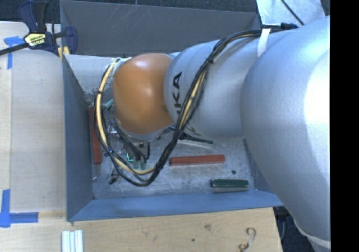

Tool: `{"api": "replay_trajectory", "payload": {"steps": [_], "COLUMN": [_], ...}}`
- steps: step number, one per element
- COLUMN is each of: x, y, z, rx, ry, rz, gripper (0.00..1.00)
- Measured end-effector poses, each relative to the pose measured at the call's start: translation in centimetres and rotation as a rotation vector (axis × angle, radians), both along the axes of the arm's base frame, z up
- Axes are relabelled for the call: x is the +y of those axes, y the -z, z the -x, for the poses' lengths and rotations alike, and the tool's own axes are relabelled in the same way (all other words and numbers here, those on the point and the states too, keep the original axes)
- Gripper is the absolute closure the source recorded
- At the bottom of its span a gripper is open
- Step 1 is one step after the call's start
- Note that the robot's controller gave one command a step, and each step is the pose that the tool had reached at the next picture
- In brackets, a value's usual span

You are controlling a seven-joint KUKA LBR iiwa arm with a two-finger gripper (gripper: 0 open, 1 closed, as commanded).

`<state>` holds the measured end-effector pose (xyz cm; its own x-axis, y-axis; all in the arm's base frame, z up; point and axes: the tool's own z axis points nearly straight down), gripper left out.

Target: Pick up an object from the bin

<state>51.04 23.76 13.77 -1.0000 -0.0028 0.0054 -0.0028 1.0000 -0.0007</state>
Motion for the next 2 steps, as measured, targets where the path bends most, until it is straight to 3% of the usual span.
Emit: {"api": "replay_trajectory", "payload": {"steps": [1, 2], "x": [0.6, -0.1], "y": [6.8, 3.6], "z": [-3.6, -3.8], "rx": [-0.013, -0.013], "ry": [-0.417, -0.672], "rz": [-0.004, -0.004], "gripper": [0.00, 0.00]}}
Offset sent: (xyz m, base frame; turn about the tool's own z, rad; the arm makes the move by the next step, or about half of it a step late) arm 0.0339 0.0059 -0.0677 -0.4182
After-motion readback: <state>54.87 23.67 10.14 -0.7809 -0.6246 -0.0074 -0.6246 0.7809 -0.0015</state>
